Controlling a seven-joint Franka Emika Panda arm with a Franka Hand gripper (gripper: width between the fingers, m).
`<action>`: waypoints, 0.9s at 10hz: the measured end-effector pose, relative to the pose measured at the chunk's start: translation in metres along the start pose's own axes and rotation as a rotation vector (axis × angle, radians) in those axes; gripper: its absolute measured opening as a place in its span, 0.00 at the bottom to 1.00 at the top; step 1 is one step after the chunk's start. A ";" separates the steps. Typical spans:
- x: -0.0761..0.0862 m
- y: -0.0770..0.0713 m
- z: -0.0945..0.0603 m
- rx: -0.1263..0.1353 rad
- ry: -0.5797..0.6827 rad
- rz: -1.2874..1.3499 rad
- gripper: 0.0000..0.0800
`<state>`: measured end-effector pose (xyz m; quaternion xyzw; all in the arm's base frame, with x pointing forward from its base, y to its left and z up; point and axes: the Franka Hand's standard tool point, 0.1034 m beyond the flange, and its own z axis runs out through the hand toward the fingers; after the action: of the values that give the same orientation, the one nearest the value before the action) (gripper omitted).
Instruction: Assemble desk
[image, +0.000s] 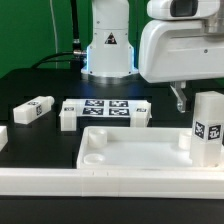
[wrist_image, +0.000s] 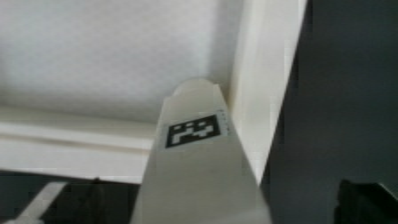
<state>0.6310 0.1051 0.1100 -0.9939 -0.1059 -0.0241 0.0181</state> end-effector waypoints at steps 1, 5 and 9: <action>0.000 0.004 0.000 -0.001 0.000 -0.053 0.81; 0.000 0.006 0.000 -0.001 0.000 -0.097 0.49; -0.001 0.007 0.000 0.015 0.000 0.012 0.36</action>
Offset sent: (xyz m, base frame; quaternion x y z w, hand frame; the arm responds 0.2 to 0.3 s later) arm 0.0000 0.0000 0.0000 0.0000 0.0000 0.0000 1.0000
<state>0.6315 0.0980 0.1094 -0.9944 -0.1002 -0.0230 0.0257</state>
